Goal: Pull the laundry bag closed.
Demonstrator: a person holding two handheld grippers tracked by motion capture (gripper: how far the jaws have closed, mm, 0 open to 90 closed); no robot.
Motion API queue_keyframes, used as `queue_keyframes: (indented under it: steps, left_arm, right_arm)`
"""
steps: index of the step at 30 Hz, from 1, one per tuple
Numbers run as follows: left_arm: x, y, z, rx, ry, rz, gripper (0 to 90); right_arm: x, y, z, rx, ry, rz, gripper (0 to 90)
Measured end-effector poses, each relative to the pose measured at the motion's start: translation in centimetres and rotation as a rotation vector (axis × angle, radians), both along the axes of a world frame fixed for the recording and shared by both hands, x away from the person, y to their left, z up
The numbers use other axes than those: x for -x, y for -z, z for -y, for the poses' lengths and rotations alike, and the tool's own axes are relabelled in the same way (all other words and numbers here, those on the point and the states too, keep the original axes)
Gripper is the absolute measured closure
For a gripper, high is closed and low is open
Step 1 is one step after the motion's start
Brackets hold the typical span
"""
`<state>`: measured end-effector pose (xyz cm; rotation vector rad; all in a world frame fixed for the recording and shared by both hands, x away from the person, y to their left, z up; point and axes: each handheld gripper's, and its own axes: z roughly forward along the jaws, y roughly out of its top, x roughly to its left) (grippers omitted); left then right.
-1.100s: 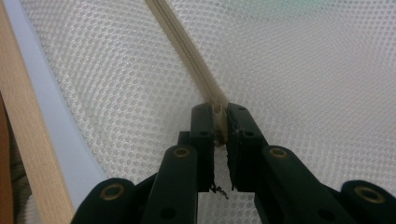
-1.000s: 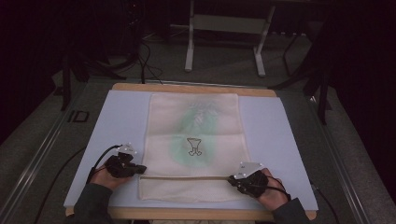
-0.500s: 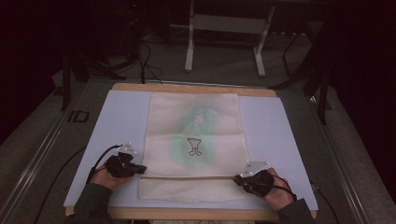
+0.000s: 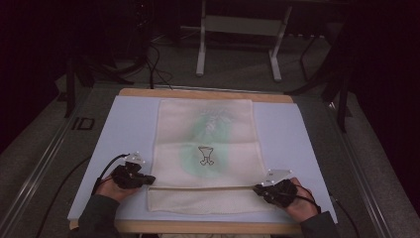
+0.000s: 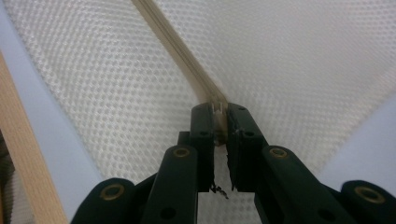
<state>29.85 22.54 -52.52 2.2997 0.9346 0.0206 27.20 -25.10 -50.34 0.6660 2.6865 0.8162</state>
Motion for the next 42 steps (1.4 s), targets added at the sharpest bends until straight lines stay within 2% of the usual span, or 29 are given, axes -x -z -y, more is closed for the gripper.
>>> queue_keyframes:
  steps: [10,14,27,31,34,38,42]
  left_arm:
    - [0.0,0.0,0.0,0.000,0.000,0.000,90.0]
    - [0.0,0.0,0.0,0.001,-0.002,0.000,90.0]
    - [0.0,-0.1,0.2,-0.010,0.003,0.007,90.0]
    - [0.0,-0.1,0.2,-0.015,0.007,0.010,89.9]
    - [0.0,-0.1,0.0,-0.004,0.010,0.004,89.5]
    - [0.0,-0.1,0.0,0.006,0.016,0.002,86.7]
    - [0.1,-0.2,0.1,0.008,0.025,0.009,85.1]
  right_arm:
    - [-0.1,0.0,2.2,-0.005,0.046,-0.014,82.2]
    - [-0.1,0.1,3.1,-0.024,0.057,-0.022,82.3]
    - [0.5,0.0,2.8,-0.003,0.040,-0.032,82.2]
    - [0.5,0.0,2.9,-0.009,0.042,-0.029,82.0]
    - [0.5,0.1,2.8,-0.023,0.049,-0.034,81.6]
    - [0.4,0.2,2.7,-0.034,0.063,-0.029,75.2]
    - [0.2,0.0,3.3,-0.085,0.088,-0.030,67.3]
